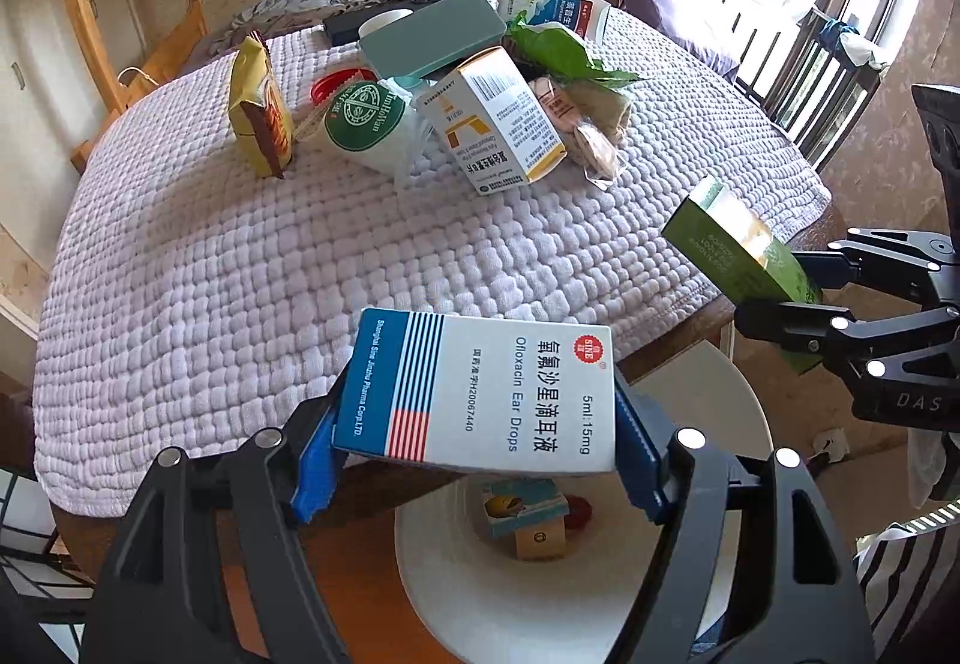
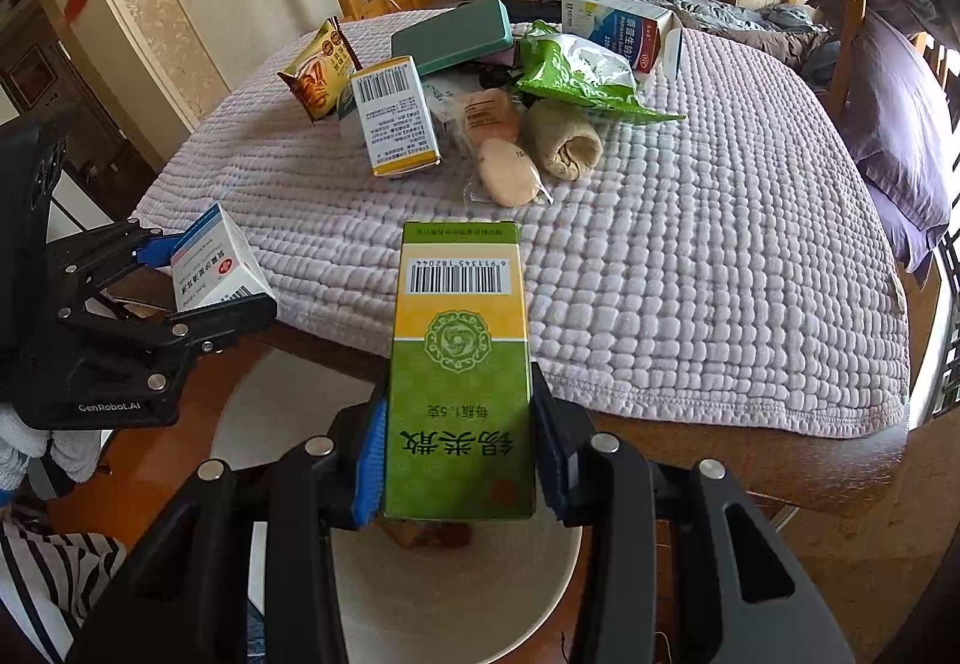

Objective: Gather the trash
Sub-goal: 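Carry the green-yellow box and ear-drops box over the white trash bin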

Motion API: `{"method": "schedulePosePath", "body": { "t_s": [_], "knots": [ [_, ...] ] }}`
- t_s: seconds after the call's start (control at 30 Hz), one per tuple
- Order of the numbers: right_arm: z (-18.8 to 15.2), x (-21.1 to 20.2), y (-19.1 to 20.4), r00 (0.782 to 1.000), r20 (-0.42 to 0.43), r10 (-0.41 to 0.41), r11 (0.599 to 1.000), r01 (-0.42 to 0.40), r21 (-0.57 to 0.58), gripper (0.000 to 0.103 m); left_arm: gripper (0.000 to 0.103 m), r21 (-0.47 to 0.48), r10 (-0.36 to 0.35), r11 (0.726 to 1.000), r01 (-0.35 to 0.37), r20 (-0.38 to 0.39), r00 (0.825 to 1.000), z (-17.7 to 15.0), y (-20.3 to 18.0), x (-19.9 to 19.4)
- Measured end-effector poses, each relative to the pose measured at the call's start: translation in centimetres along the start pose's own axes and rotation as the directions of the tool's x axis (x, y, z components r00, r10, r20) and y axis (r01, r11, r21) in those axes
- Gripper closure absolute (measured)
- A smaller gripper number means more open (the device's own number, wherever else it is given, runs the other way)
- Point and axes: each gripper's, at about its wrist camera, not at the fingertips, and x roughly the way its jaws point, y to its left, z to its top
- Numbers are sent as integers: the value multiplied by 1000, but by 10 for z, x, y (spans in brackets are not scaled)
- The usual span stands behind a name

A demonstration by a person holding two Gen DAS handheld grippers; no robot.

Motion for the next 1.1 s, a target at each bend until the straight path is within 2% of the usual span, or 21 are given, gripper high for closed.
{"method": "schedulePosePath", "body": {
  "t_s": [0.57, 1.1],
  "knots": [
    [-31, -16, 12, 1000, 3, 16, 1000, -16, -16, 62, 28, -1, -15, 1000, 15, -19, 1000, -29, -13, -18],
    [-61, -11, 20, 998, -57, 22, 999, -25, -38, 62, 28, 11, -25, 1000, 26, -76, 997, -56, -22, -15]
  ]
}}
